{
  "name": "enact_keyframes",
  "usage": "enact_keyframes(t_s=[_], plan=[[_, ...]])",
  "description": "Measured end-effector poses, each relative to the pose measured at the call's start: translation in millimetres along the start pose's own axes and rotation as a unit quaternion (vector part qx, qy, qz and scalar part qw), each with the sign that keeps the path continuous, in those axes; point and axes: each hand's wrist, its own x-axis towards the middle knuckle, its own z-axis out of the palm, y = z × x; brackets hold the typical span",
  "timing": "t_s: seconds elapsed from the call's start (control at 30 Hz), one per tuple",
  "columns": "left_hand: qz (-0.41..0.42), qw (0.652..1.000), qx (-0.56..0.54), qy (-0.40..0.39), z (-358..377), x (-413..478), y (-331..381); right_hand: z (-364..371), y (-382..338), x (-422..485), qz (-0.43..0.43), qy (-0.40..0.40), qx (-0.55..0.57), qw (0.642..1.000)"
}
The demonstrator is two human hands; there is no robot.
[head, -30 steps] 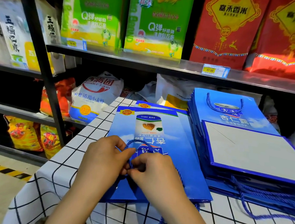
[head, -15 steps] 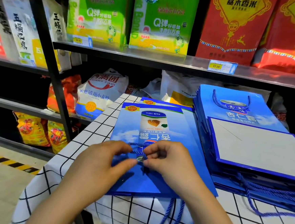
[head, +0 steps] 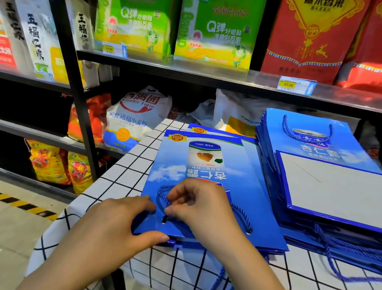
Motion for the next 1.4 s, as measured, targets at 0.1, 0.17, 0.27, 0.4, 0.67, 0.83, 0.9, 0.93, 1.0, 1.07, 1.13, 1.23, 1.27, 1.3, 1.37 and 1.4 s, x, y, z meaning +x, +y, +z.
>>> enact_keyframes(t_s=[0.1, 0.17, 0.27, 0.4, 0.67, 0.83, 0.9, 0.93, 1.0, 1.07, 1.13, 1.23, 1.27, 1.3, 1.37, 1.4], plan=[[0.011, 0.999, -0.016, 0.033, 2.4, -1.5, -1.4, 0.4, -1.5, 1.3, -0.007, -0.007, -0.014, 1.000], [0.013, 0.999, -0.019, 0.036, 3.4, -2.1, -2.2, -0.2, -1.6, 2.2, -0.010, -0.021, -0.026, 0.999], [0.011, 0.998, -0.027, 0.064, 1.9, -0.9, 0.2, -0.7, -3.6, 1.7, -0.025, -0.042, -0.065, 0.997], [0.007, 0.992, -0.027, 0.123, 3.1, 2.2, 1.5, -5.6, -8.5, -5.5, -0.073, -0.085, -0.176, 0.978], [-0.051, 0.978, -0.059, 0.191, 18.7, 6.2, 2.7, -17.3, -13.2, -9.8, -0.123, -0.145, -0.264, 0.945], [0.021, 0.965, -0.050, 0.258, 19.6, -1.9, 9.8, -17.0, -12.6, -5.8, -0.120, -0.144, -0.286, 0.940], [0.058, 0.966, -0.048, 0.246, 18.0, -3.3, 10.3, -16.8, -12.5, -4.4, -0.116, -0.140, -0.280, 0.943], [0.067, 0.971, -0.036, 0.225, 18.1, -2.5, 10.0, -16.9, -12.7, -3.7, -0.113, -0.137, -0.277, 0.944], [0.058, 0.983, 0.014, 0.171, 21.6, 1.0, 8.9, -17.3, -13.9, -2.8, -0.109, -0.141, -0.281, 0.943], [0.045, 0.987, 0.035, 0.152, 25.4, 5.9, 9.8, -16.4, -15.9, -3.0, -0.107, -0.147, -0.286, 0.941], [0.042, 0.986, 0.043, 0.156, 30.2, 10.0, 12.0, -14.0, -17.4, -3.2, -0.106, -0.144, -0.288, 0.941], [0.047, 0.983, 0.067, 0.166, 34.4, 10.6, 15.8, -11.0, -15.5, -2.3, -0.103, -0.130, -0.285, 0.944], [0.046, 0.983, 0.063, 0.168, 35.6, 9.5, 16.5, -10.0, -13.6, -1.9, -0.104, -0.127, -0.285, 0.944], [0.043, 0.982, 0.062, 0.171, 37.3, 8.2, 16.7, -9.1, -11.6, -1.6, -0.107, -0.124, -0.286, 0.944], [0.040, 0.978, 0.069, 0.192, 40.7, 6.9, 16.7, -7.8, -8.1, -1.4, -0.112, -0.119, -0.284, 0.945], [0.046, 0.975, 0.076, 0.204, 41.8, 6.7, 16.9, -7.3, -6.6, -1.4, -0.113, -0.116, -0.282, 0.946]])
